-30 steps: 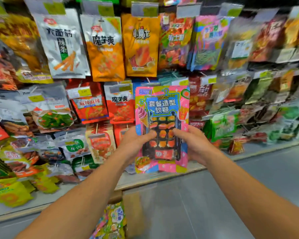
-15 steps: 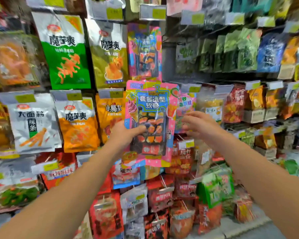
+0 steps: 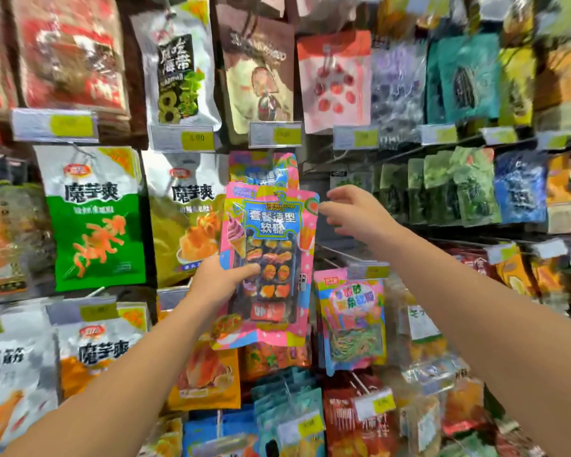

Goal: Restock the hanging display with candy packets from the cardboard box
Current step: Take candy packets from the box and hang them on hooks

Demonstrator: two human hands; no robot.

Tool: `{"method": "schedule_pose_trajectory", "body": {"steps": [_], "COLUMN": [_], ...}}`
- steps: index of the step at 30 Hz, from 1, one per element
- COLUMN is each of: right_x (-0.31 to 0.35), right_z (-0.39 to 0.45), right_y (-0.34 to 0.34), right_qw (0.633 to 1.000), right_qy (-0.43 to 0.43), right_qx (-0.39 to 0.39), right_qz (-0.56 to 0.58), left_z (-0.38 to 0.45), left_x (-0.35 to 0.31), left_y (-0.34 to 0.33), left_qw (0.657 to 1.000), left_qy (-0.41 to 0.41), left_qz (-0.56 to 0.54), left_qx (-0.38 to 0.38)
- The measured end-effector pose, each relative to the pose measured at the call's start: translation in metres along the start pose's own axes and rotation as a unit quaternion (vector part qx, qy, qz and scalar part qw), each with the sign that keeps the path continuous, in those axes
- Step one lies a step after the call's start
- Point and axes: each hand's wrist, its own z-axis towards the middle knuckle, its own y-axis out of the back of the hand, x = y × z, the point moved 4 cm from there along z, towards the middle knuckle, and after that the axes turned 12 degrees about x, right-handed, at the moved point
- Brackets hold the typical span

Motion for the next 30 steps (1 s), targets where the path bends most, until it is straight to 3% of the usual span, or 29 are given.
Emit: {"method": "schedule_pose_trajectory", "body": {"steps": [5,12,20,30], "right_x": [0.024,0.045,0.06,0.067], "right_z": [0.058,0.113,0.129,0.141], "right_y": [0.005,0.006,0.021,0.028], "right_qw": [0.998,0.988,0.959,0.935], "right_qy": [0.064,0.14,0.256,0.296], "right_qx": [0.003,0.061,0.028,0.093], "right_qz": [0.017,0.037,0.119,0.173], "left_z": [0.033,0.064,0.069,0.097], "left_x": [-0.009,-0.014,-0.031,-0.046], "left_y": [0.007,-0.001,-0.018,-0.028], "left_qw": [0.999,0.998,0.993,0.99], "left_qy": [-0.006,0.01,-0.024,-0.052], "left_qz": [0.032,-0.005,-0.059,-0.074], "left_qx": [-0.035,-0.056,-0.095,-0.109]}}
